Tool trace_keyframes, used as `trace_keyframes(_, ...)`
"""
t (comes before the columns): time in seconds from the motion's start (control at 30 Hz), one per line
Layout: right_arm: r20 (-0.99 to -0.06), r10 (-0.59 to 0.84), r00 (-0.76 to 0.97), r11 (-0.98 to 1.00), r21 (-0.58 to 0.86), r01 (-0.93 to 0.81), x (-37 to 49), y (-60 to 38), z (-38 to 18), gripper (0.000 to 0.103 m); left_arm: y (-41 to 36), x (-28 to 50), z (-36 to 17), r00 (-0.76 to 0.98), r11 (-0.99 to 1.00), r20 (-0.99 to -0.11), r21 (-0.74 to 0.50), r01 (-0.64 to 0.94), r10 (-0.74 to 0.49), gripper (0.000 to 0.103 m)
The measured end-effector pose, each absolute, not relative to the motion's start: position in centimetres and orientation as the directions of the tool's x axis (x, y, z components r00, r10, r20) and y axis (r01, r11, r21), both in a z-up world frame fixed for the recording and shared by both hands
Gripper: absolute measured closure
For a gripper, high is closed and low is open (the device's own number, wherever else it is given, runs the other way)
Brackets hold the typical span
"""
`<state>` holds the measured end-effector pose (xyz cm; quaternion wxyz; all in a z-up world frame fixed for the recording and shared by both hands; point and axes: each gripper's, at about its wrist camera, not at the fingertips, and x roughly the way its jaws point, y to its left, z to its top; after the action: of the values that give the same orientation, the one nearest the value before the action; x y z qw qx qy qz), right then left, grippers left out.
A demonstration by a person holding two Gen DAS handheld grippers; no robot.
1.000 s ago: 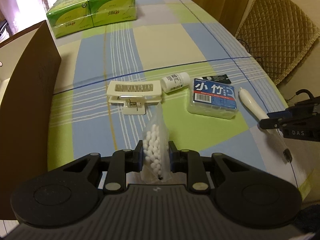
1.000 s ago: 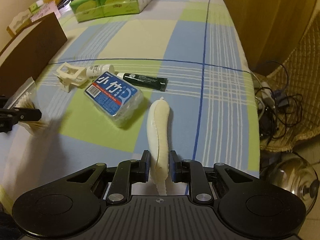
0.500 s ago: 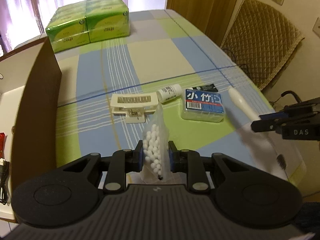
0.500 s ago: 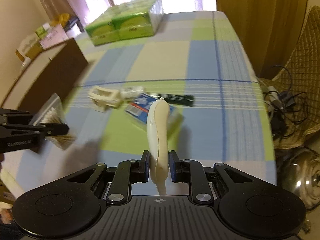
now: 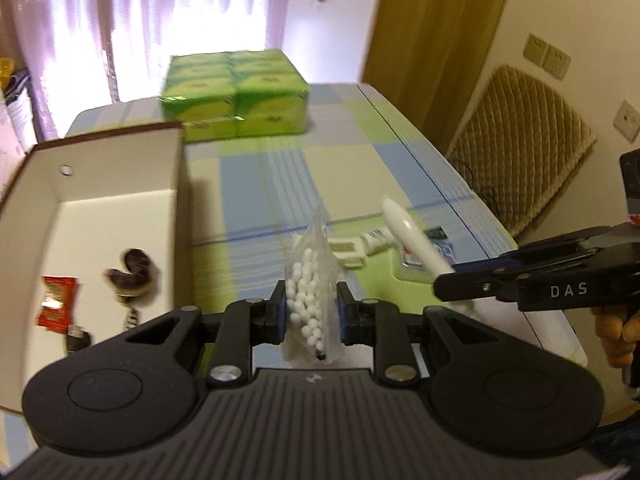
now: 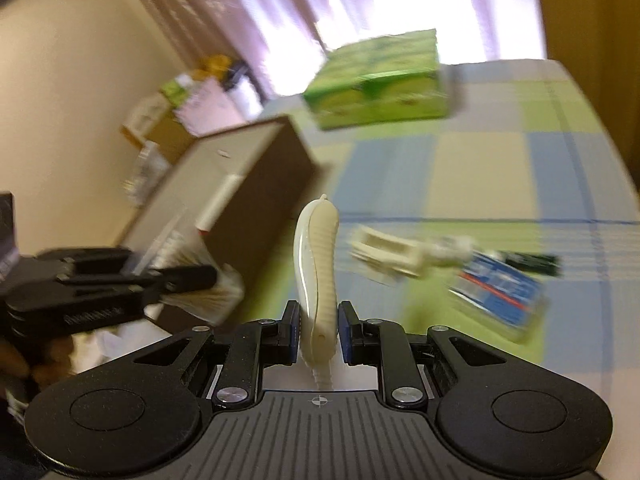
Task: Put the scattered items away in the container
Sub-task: 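Lift the swab bag and toothbrush and carry both over the box, then lower the swab bag and toothbrush into the box and open both tools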
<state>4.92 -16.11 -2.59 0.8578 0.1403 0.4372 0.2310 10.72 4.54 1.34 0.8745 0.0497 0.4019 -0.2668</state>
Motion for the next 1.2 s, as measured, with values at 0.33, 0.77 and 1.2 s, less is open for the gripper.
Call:
trace_keyframes(0.33,-0.574,0.665,0.478,0.744,0.566,-0.356,11.2,-5.6,-0.4,0.081,13.9,15.3,4.0,0.622,0.904,-0.707,-0.056,0.424,-0.336,0.084)
trace_keyframes(0.77,-0.706,0.474,0.525,0.878,0.423,-0.224,19.1,6.3,-4.4,0.081,20.3,25.5,-0.1,0.550,0.901,-0.784,-0.025,0.433,-0.286,0.084)
trace_keyframes(1.2,-0.850,0.172,0.498,0.969,0.055,-0.241,24.3,10.6,-9.1,0.081,19.9,32.9,-7.4,0.424,0.911,-0.854,-0.127,0.393,-0.302,0.084)
